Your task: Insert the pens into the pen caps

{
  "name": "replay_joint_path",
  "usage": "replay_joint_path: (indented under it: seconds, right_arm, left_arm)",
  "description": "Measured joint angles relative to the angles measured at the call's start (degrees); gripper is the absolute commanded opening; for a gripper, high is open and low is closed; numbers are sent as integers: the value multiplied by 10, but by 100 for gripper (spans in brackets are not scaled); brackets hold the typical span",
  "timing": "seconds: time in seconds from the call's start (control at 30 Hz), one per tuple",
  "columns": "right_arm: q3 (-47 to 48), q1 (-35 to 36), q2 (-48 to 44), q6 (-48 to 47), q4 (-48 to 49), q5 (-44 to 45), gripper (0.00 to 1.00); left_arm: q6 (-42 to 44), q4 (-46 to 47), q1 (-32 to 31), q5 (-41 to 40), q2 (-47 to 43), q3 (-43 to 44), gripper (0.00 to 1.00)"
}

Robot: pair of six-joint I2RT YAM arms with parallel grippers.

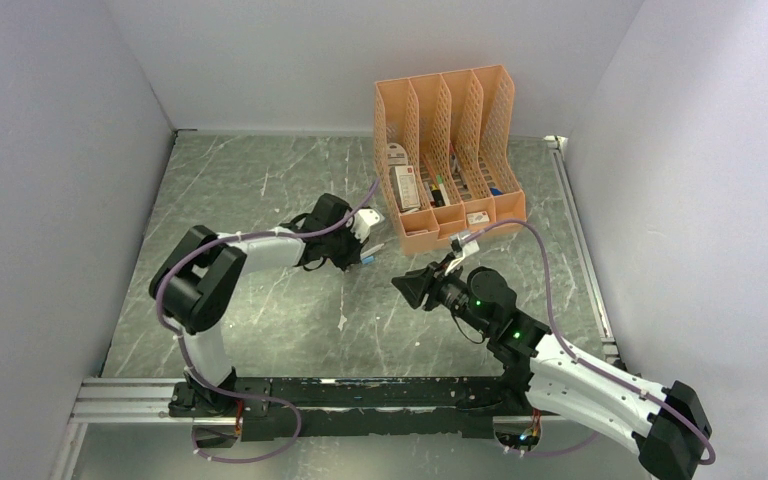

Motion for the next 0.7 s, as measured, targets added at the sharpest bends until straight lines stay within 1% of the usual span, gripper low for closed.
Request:
replay_joint_path:
  seconds: [0.1, 0.2, 0.27, 0.37, 0.43, 0.53, 0.7]
  right_arm:
    - [-10, -1, 0, 12, 14, 9, 41]
    - [-24, -2, -1, 25, 37, 27, 42]
    - [-28, -3, 2, 29, 52, 39, 44]
    - [-28, -4, 18, 32, 96, 51, 48]
    - [-26, -6, 34, 32, 126, 54, 52]
    - [-6, -9, 70, 27, 159, 50, 57]
    - [47, -10, 110, 5, 196, 45, 56]
  left_arm:
    - [-14, 7, 1, 21, -42, -30, 7]
    - [-33, 27, 6, 41, -106, -55, 7]
    - [-53, 69, 9, 60, -162, -83, 7]
    - [-102, 177, 12, 103, -245, -148, 7]
    - [-140, 251, 12, 137, -271, -182, 7]
    - [-203, 352, 9, 178, -275, -219, 7]
    - [-290, 474, -7, 209, -273, -261, 7]
